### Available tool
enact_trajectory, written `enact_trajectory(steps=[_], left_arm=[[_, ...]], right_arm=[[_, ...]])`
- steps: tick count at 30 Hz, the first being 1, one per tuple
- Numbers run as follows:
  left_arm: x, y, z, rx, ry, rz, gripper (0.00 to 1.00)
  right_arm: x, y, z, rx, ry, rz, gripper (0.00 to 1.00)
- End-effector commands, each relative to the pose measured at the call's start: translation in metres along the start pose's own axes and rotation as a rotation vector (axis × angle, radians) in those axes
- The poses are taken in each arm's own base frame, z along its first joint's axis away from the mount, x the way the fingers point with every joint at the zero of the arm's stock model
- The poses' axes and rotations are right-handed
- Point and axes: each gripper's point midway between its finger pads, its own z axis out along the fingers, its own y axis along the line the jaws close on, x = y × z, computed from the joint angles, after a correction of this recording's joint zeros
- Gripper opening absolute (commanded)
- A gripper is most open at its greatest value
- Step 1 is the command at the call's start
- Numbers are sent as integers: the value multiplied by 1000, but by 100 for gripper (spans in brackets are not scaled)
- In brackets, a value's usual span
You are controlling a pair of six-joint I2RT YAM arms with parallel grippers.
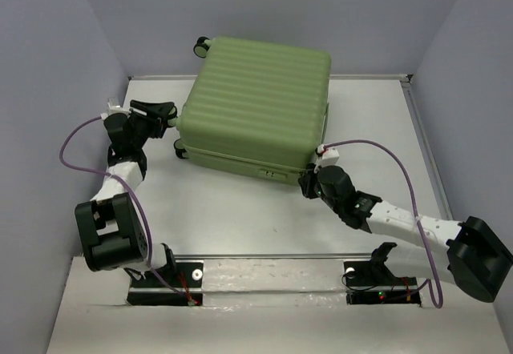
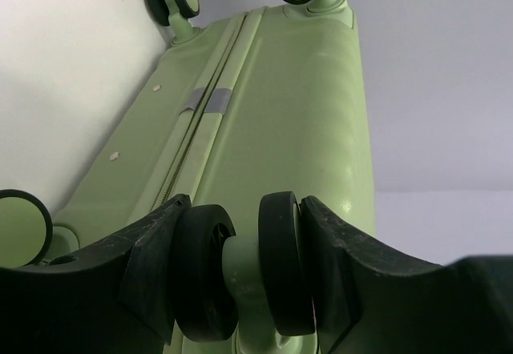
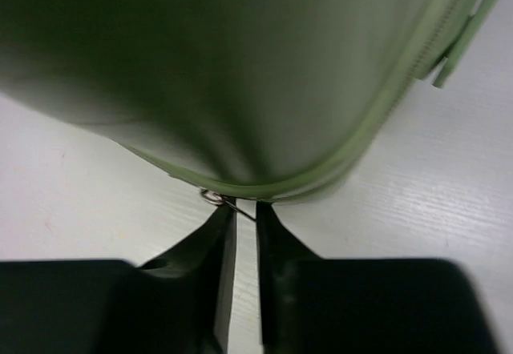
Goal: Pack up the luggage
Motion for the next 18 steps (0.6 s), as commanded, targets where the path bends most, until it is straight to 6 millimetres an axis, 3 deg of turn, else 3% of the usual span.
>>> enact_trajectory(steps=[1,3,5,6,8,9,15,16,18], left_arm=[[23,-39,-21,148,55,135,6],[30,-35,-24,138,59,144,6],[51,-34,-27,139,90,163,6],[59,-30,-28,130,98,163,6],[85,-38,-31,154,143,176,6],[97,-38,-35,160,158,181,6],[123,-44,-59,206,196,189,6],[128,-43,-65,215,202,192,6],[141,-45,-72,229,230,191,6]], right_arm=[[-56,22,5,-76,-224,72,7],[-63,31,-2,-140,-261,85,7],[-63,49,-7,-223,-260,100,7],[-56,76,-13,-292,-236,91,7],[-43,111,-19,-332,-206,44,7],[-29,135,-13,-301,-167,-25,7],[0,148,13,-213,-60,-121,7],[-5,161,20,-222,-52,-129,7],[5,181,24,-293,2,-134,7]])
